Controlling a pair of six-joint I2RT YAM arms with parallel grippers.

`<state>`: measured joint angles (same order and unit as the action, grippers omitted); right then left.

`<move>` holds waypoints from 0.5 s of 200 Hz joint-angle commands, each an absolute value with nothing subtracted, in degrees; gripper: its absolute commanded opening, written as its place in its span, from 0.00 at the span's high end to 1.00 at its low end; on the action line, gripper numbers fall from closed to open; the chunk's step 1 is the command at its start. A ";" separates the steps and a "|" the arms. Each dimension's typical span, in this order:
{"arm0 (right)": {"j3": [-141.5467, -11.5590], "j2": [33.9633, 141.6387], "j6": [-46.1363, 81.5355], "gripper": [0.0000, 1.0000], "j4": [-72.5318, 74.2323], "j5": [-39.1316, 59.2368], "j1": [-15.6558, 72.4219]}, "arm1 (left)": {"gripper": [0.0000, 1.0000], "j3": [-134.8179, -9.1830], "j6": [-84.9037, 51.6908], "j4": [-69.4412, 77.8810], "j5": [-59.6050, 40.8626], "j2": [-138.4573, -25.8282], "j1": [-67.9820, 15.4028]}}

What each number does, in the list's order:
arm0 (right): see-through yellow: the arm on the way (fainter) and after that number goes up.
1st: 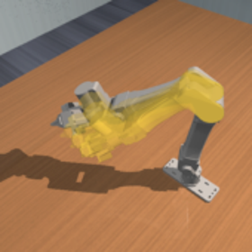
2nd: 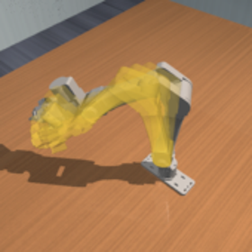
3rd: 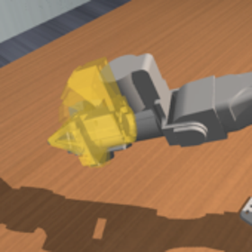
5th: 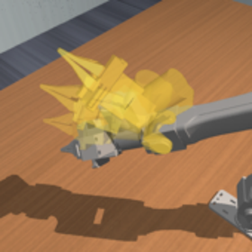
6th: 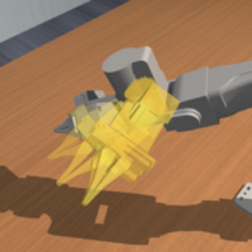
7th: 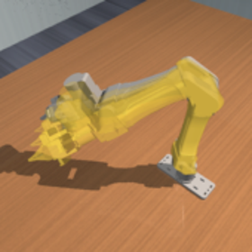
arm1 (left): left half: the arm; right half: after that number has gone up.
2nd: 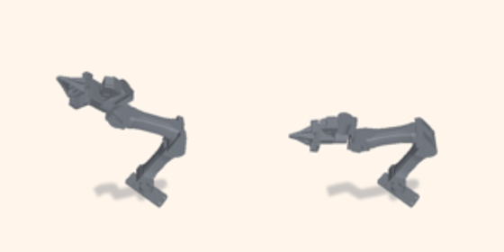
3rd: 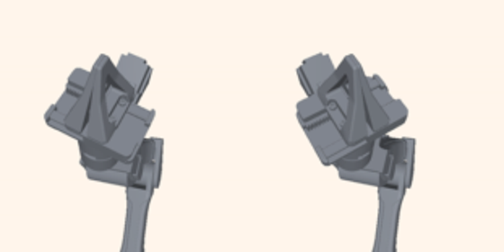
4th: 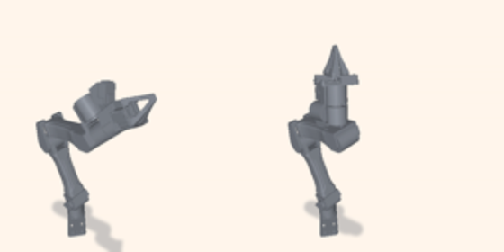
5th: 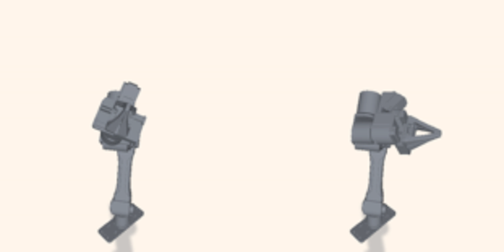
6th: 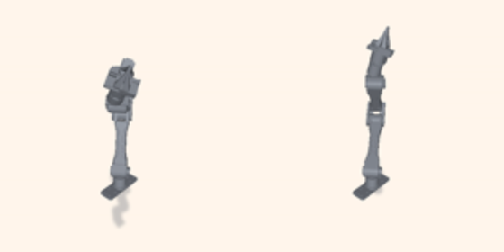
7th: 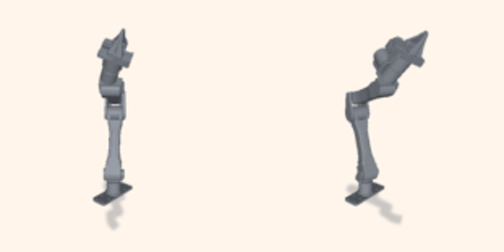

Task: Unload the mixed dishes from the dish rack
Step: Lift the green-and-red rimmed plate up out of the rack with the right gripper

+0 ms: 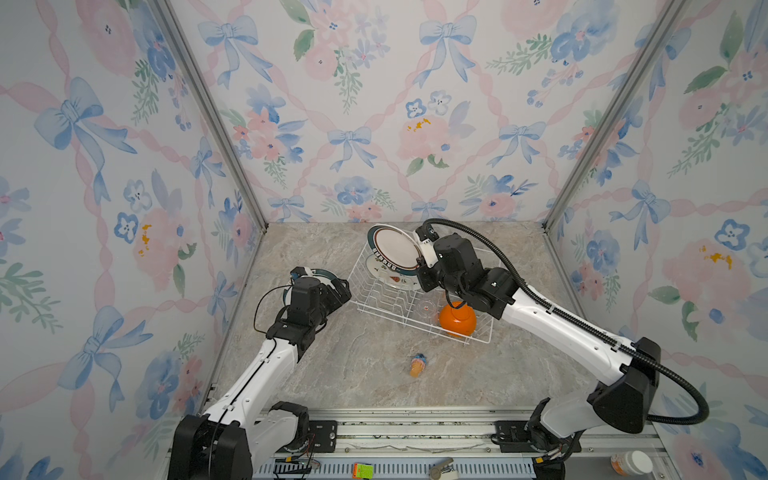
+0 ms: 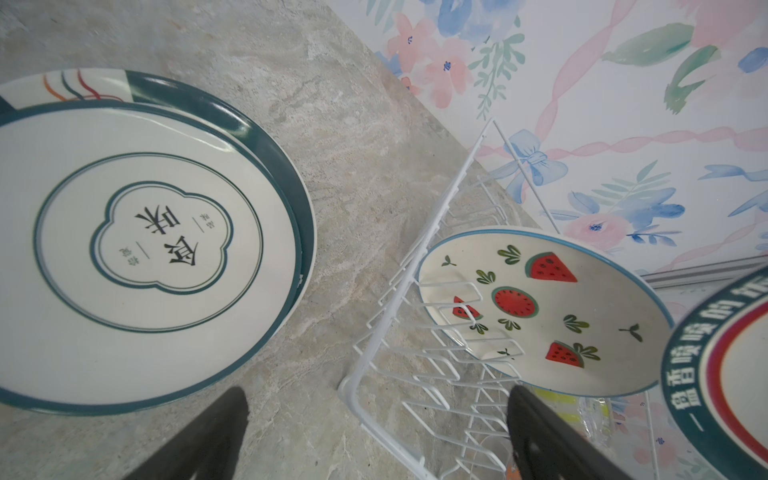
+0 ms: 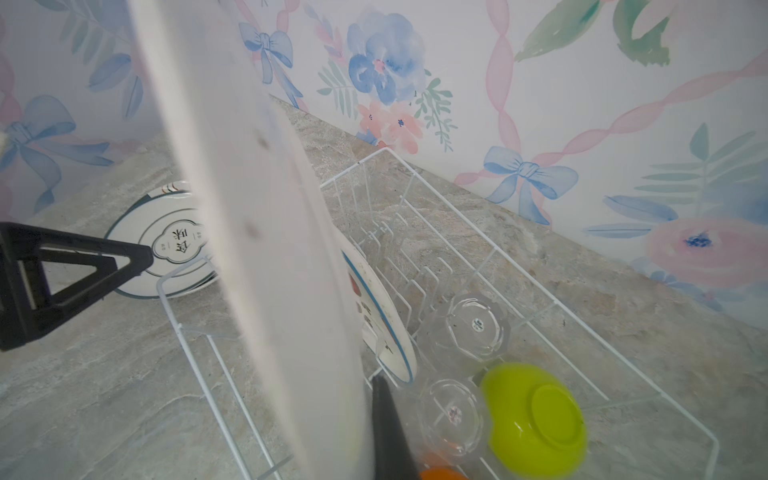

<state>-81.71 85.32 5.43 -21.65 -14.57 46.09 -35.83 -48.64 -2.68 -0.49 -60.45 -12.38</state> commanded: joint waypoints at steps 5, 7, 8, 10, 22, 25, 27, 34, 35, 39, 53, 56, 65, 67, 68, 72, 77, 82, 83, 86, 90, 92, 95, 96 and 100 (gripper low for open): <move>-79.46 82.98 12.58 1.00 -13.86 -7.03 43.89 | 0.02 -37.66 -48.58 -0.04 -1.79 -59.90 -13.05; -79.32 82.91 12.81 1.00 -13.57 -6.72 43.73 | 0.02 -37.69 -48.55 0.03 -1.96 -59.86 -13.11; -79.30 82.89 12.91 1.00 -13.42 -6.66 43.71 | 0.02 -37.70 -48.54 0.10 -2.04 -59.82 -13.10; -79.17 82.84 13.09 1.00 -13.20 -6.43 43.53 | 0.02 -37.75 -48.52 0.31 -2.14 -59.76 -13.14; -78.92 82.77 14.26 1.00 -12.04 -5.27 42.99 | 0.02 -37.96 -48.48 1.08 -2.91 -59.55 -13.36; -78.93 82.79 14.50 1.00 -11.90 -4.93 42.80 | 0.02 -37.97 -48.43 1.26 -3.04 -59.42 -13.44; -78.93 82.79 14.63 1.00 -11.76 -4.66 42.76 | 0.02 -37.97 -48.39 1.43 -3.07 -59.37 -13.49; -78.85 82.88 15.13 1.00 -11.35 -3.97 42.59 | 0.02 -37.97 -48.26 1.96 -3.25 -59.12 -13.73; -78.85 82.88 15.21 1.00 -11.30 -3.88 42.56 | 0.02 -37.97 -48.21 2.08 -3.25 -59.09 -13.77; -78.79 82.95 15.43 1.00 -10.82 -3.43 42.53 | 0.02 -38.01 -48.19 2.42 -3.24 -58.90 -13.93; -78.58 83.22 16.69 1.00 -9.41 -2.22 42.37 | 0.02 -37.56 -48.21 4.42 -3.15 -58.30 -14.30; -78.57 83.30 17.02 1.00 -9.11 -1.93 42.44 | 0.02 -37.49 -48.25 4.94 -3.21 -58.21 -14.34; -78.57 83.49 18.05 1.00 -8.25 -1.22 42.43 | 0.02 -37.44 -48.45 6.29 -3.57 -57.98 -14.48; -78.57 83.60 18.36 1.00 -8.02 -1.09 42.42 | 0.02 -37.44 -48.43 6.63 -3.66 -57.93 -14.47; -78.62 83.59 18.49 1.00 -7.92 -1.07 42.39 | 0.02 -37.44 -48.43 6.79 -3.68 -57.88 -14.49; -78.38 83.61 19.13 1.00 -7.51 -0.81 42.44 | 0.02 -37.52 -48.43 7.27 -3.77 -57.84 -14.49; -78.24 83.67 19.81 1.00 -6.70 -0.37 42.38 | 0.02 -37.69 -48.43 7.83 -3.78 -57.78 -14.59; -77.91 83.68 20.38 1.00 -5.82 0.13 42.45 | 0.02 -37.86 -48.43 8.38 -3.78 -57.83 -14.59; -77.85 83.68 20.43 1.00 -5.68 0.24 42.41 | 0.02 -37.87 -48.43 8.50 -3.78 -57.83 -14.55; -77.75 83.74 20.80 1.00 -5.19 0.60 42.40 | 0.02 -37.97 -48.43 8.73 -3.76 -57.83 -14.58; -77.54 83.80 21.25 1.00 -4.62 0.98 42.43 | 0.02 -38.03 -48.44 9.20 -3.78 -57.83 -14.56; -77.46 83.84 21.51 1.00 -4.41 1.08 42.42 | 0.02 -38.05 -48.43 9.46 -3.78 -57.83 -14.58; -77.37 83.91 21.84 1.00 -4.06 1.38 42.45 | 0.02 -38.10 -48.43 9.88 -3.78 -57.78 -14.58; -77.36 83.92 21.95 1.00 -3.96 1.44 42.41 | 0.02 -38.12 -48.43 10.00 -3.78 -57.80 -14.58; -77.26 84.08 22.33 1.00 -3.54 1.78 42.37 | 0.02 -38.14 -48.59 10.50 -3.78 -57.83 -14.58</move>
<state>-78.30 84.18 17.85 -11.09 -1.80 42.78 -36.38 -48.64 5.67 -2.92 -58.65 -14.26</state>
